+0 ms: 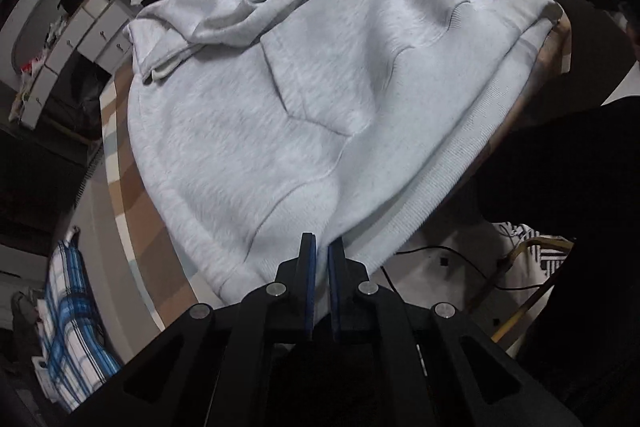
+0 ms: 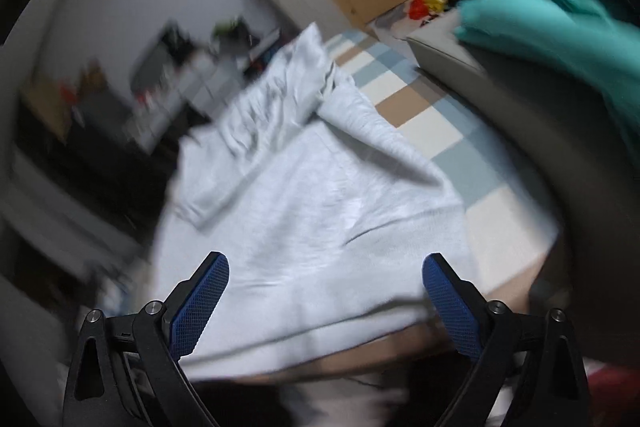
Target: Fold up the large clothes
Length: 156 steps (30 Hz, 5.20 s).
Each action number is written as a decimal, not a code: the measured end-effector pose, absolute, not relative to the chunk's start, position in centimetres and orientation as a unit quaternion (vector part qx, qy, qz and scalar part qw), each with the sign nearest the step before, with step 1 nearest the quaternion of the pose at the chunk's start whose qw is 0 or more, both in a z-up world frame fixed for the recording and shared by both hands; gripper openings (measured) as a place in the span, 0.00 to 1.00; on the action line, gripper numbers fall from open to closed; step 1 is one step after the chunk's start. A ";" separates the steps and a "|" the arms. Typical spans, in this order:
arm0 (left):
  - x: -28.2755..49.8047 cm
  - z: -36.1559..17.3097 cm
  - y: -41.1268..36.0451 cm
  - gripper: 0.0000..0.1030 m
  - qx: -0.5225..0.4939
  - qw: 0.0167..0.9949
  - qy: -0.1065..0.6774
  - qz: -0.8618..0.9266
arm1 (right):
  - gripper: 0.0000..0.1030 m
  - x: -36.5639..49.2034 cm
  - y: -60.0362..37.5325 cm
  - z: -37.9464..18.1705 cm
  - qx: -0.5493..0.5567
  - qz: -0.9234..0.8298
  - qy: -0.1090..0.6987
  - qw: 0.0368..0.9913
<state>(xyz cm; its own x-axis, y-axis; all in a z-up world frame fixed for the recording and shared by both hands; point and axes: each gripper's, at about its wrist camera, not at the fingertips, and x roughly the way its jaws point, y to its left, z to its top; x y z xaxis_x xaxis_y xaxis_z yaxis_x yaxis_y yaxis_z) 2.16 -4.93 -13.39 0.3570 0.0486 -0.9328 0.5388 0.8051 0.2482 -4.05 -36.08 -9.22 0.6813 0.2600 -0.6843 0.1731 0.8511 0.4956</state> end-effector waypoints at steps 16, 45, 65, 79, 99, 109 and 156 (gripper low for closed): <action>4.9 -12.6 4.7 0.80 -0.052 0.808 0.582 -0.073 | 0.43 5.0 -35.8 -14.3 0.010 -0.025 0.527 0.849; 8.1 -16.5 5.6 0.78 -0.244 0.730 0.619 -0.158 | 0.50 -0.9 -36.9 -13.5 0.162 0.115 0.548 0.812; 7.9 -16.8 5.8 0.44 -0.242 0.733 0.621 -0.137 | 0.49 -2.0 -36.1 -10.2 0.228 0.171 0.476 0.832; 7.5 -15.7 5.8 0.08 -0.182 0.759 0.614 -0.117 | 0.13 -2.6 -36.7 -10.7 0.170 0.153 0.487 0.843; 6.4 -16.3 5.1 0.64 -0.153 0.742 0.642 -0.118 | 0.51 -2.7 -38.6 -12.2 0.234 0.146 0.501 0.820; 6.1 -17.3 4.6 0.05 -0.148 0.739 0.645 -0.127 | 0.09 -2.4 -36.1 -11.6 0.161 0.117 0.496 0.845; -3.4 -11.7 3.3 0.04 -0.142 0.772 0.597 -0.164 | 0.05 -10.0 -36.5 -6.5 0.175 0.160 0.461 0.855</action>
<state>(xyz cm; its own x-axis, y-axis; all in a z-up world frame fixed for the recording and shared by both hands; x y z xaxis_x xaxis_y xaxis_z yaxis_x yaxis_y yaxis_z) -3.37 3.31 -11.70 0.2337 -0.4229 -0.8756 0.0845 0.9059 -0.4150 -10.04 -36.54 -6.45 0.5235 0.4339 -0.7332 -0.1117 0.8881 0.4458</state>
